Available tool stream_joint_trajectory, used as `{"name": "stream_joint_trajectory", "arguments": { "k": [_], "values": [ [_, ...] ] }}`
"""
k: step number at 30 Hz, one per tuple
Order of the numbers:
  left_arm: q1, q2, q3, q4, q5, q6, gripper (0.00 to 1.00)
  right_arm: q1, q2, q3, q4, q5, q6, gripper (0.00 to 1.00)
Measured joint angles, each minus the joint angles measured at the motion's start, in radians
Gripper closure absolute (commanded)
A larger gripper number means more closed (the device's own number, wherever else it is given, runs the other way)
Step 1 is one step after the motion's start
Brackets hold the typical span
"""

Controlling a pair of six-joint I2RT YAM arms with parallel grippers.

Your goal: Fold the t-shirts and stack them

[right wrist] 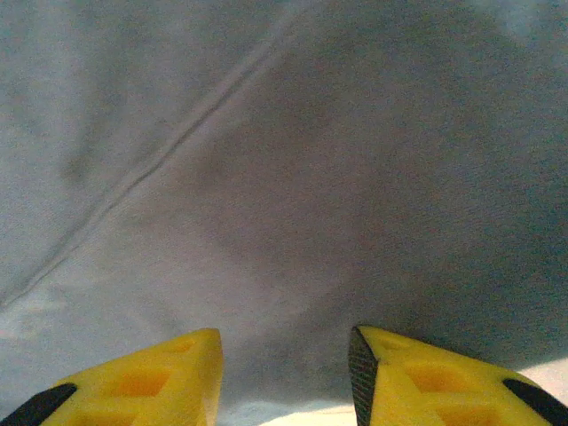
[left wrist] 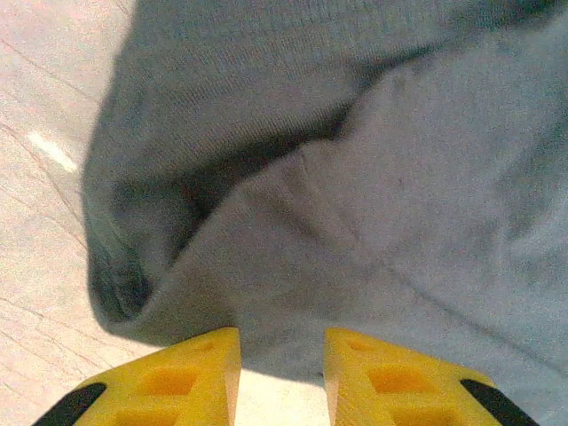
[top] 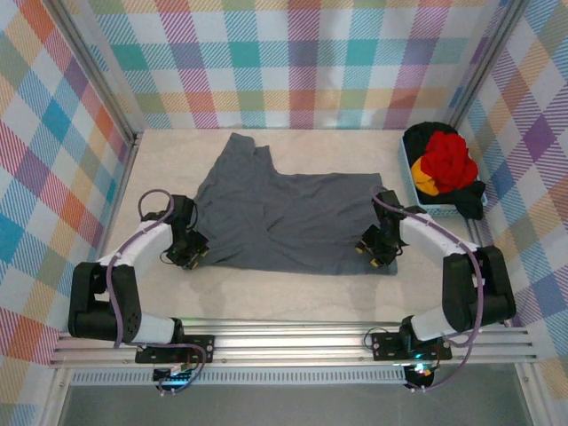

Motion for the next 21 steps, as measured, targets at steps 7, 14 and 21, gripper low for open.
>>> {"name": "stream_joint_trajectory", "arguments": {
  "k": [7,14,21],
  "values": [
    [0.120,0.209,0.092,0.013,-0.008,0.074,0.75,-0.088,0.071,-0.004,-0.022,0.011,-0.034,0.57],
    [0.135,0.297,0.204,0.043,-0.078,0.144,0.75,-0.125,0.100,0.003,-0.033,-0.005,-0.074,0.57],
    [0.144,0.245,0.127,0.073,-0.094,0.135,0.77,-0.130,0.130,0.031,-0.066,-0.016,-0.118,0.56]
  ]
}}
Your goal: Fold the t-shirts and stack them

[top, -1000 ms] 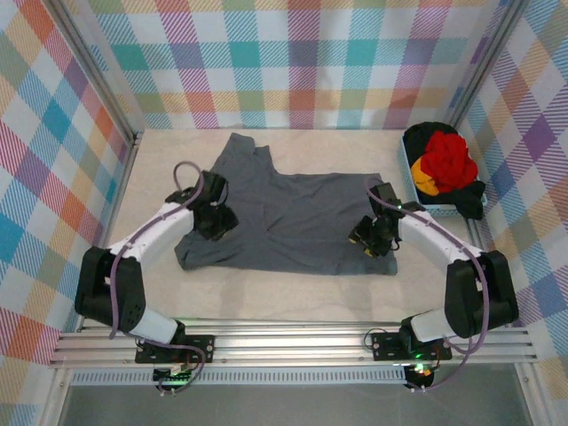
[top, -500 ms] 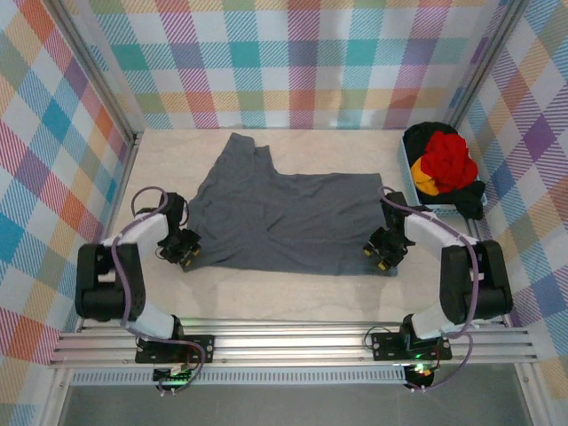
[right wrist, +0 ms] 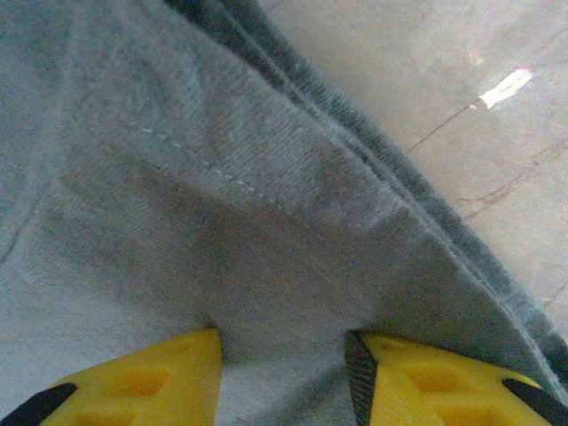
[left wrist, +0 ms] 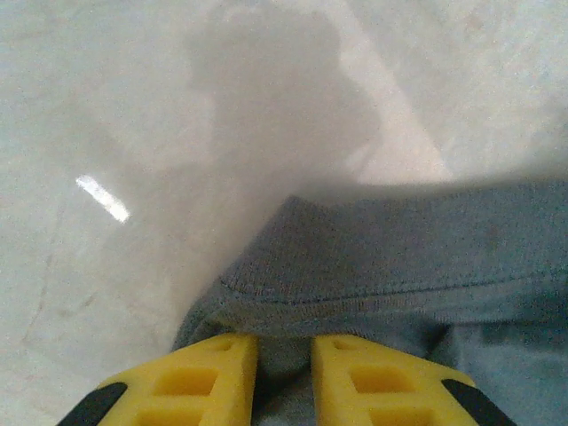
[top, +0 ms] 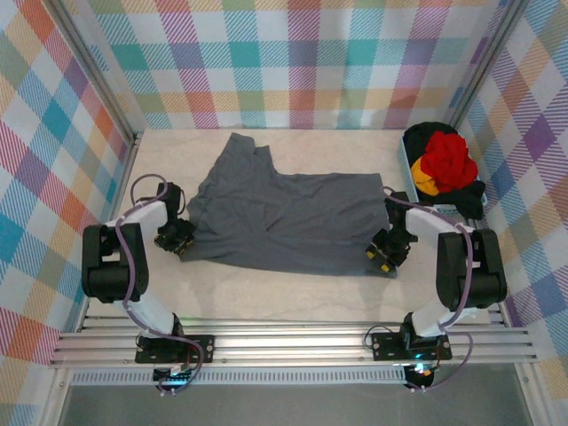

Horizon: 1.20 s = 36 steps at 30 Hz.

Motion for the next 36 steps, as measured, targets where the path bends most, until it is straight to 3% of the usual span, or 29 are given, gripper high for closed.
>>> {"name": "stream_joint_trajectory", "arguments": {
  "k": [10,20,24,30,36],
  "values": [
    [0.031,-0.282,-0.266,0.002,0.085,-0.109,0.76,0.000,-0.078,-0.041,-0.040,0.017,-0.052,0.56],
    [0.150,-0.360,-0.147,-0.154,0.069,-0.110,0.68,0.021,-0.142,0.072,-0.103,0.076,-0.085,0.54],
    [0.087,-0.352,-0.060,-0.158,0.081,-0.112,0.68,0.040,-0.143,0.100,-0.085,0.080,-0.100,0.54],
    [-0.141,-0.215,0.011,-0.079,0.140,-0.152,0.69,0.048,-0.119,0.047,-0.047,0.055,-0.092,0.54],
    [-0.152,-0.117,-0.074,-0.028,0.138,-0.204,0.71,0.060,-0.050,0.013,-0.033,0.042,-0.077,0.54]
  ]
}}
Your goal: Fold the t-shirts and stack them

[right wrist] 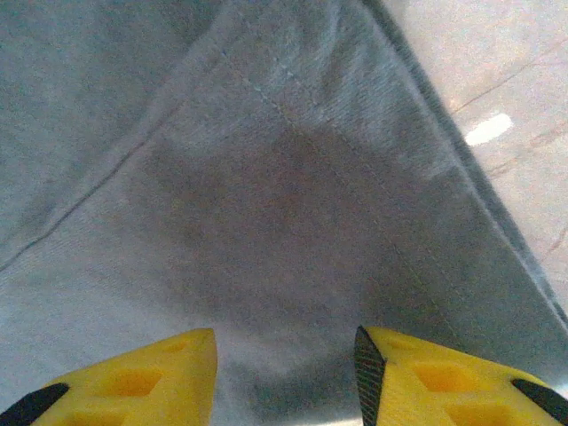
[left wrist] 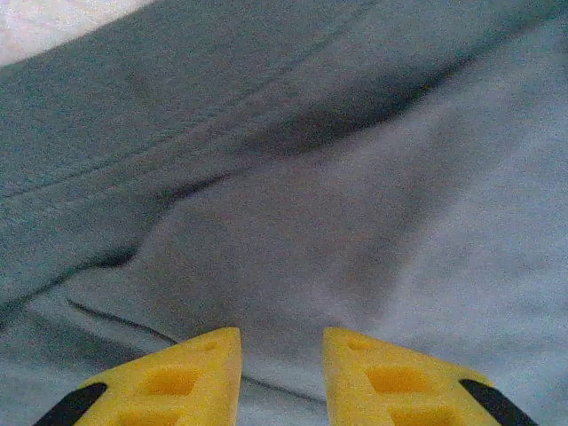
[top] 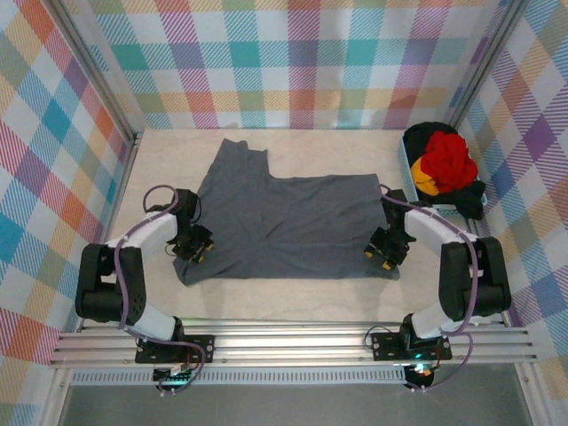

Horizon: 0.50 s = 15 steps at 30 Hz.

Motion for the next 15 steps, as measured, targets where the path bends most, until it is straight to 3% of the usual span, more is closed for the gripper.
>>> {"name": "stream_joint_trajectory", "arguments": {
  "k": [3,10,15],
  "values": [
    [0.050,-0.001,-0.054,0.029,0.003,-0.016,0.71,0.018,0.023,-0.003,0.009,0.001,0.003,0.54],
    [0.277,-0.100,-0.156,0.072,0.064,0.007,0.71,0.091,0.022,-0.035,0.014,-0.010,0.035,0.54],
    [0.320,-0.098,-0.127,0.042,0.069,0.066,0.63,0.149,-0.002,-0.036,0.014,-0.017,0.068,0.53]
  ]
}}
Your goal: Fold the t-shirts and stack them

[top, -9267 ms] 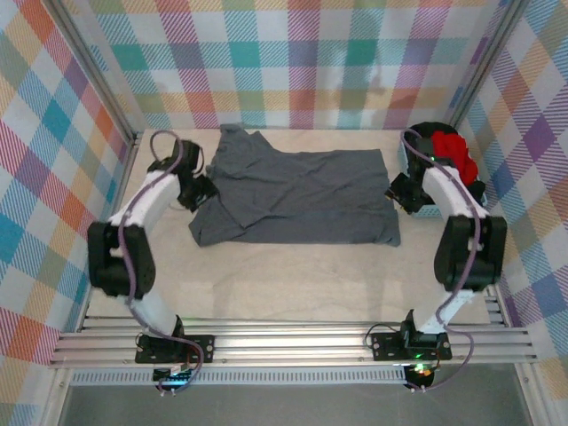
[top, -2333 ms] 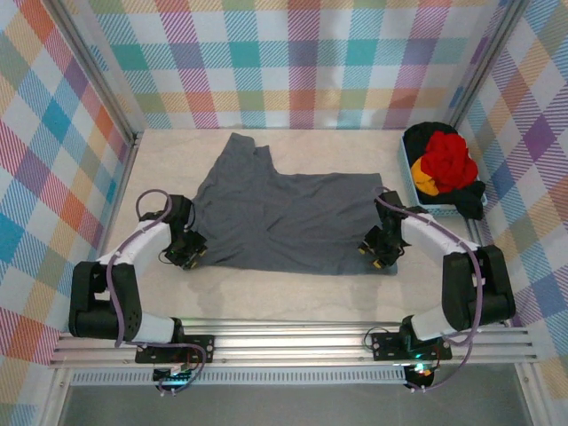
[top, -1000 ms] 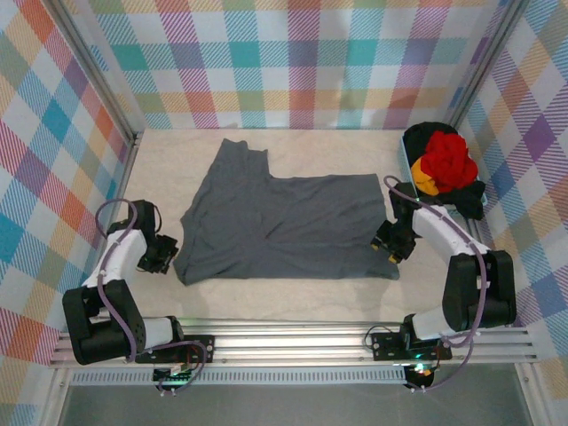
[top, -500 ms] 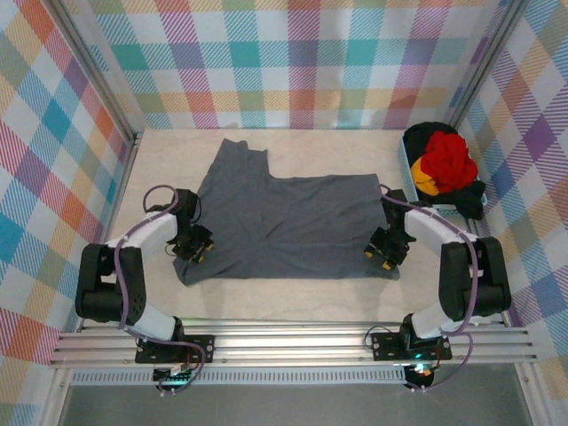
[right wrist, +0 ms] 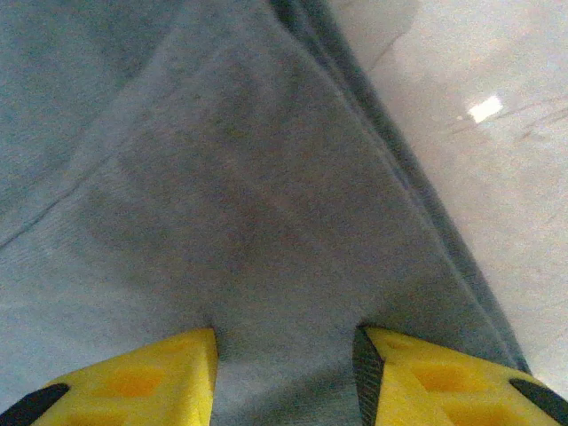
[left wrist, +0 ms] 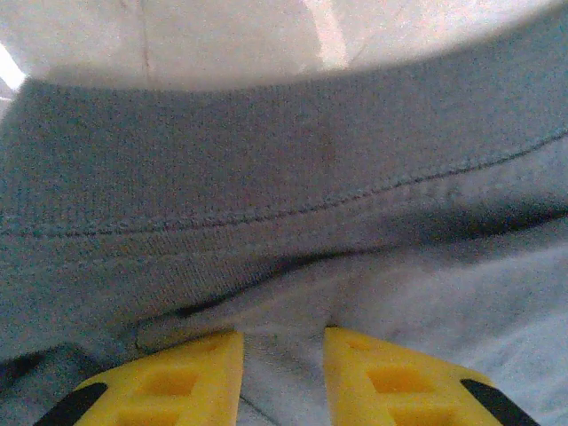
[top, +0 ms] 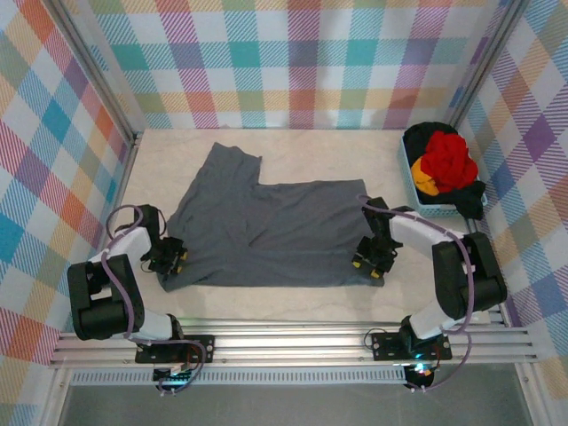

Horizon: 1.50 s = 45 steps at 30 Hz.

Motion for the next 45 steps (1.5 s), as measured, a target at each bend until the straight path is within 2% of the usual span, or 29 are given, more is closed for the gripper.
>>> {"name": "stream_joint_trajectory", "arguments": {
  "k": [3,7,13,18,23,27,34,40,45],
  "values": [
    [-0.026,0.000,0.103,-0.068,-0.018,0.040,0.54,0.001,-0.046,0.031,-0.009,0.019,-0.011,0.48],
    [-0.110,0.067,0.410,-0.101,-0.040,0.104,0.51,-0.021,-0.032,0.203,0.004,0.028,-0.068,0.45],
    [-0.180,0.415,0.845,-0.046,-0.053,0.201,0.50,-0.088,0.187,0.481,0.103,-0.025,-0.150,0.46],
    [-0.187,0.739,1.115,-0.032,-0.065,0.282,0.48,-0.120,0.355,0.594,0.138,-0.069,-0.190,0.45],
    [-0.186,0.964,1.326,-0.015,-0.060,0.315,0.47,-0.137,0.426,0.661,0.145,-0.109,-0.209,0.45],
    [-0.186,1.076,1.464,0.011,-0.037,0.314,0.45,-0.150,0.439,0.681,0.149,-0.135,-0.212,0.45],
    [-0.186,1.126,1.531,0.101,-0.005,0.317,0.41,-0.163,0.446,0.684,0.154,-0.178,-0.211,0.44],
    [-0.187,1.260,1.761,0.113,0.015,0.309,0.41,-0.164,0.444,0.638,0.182,-0.209,-0.200,0.44],
    [-0.193,1.302,1.795,0.122,0.027,0.263,0.40,-0.164,0.435,0.618,0.182,-0.226,-0.198,0.44]
  ]
}}
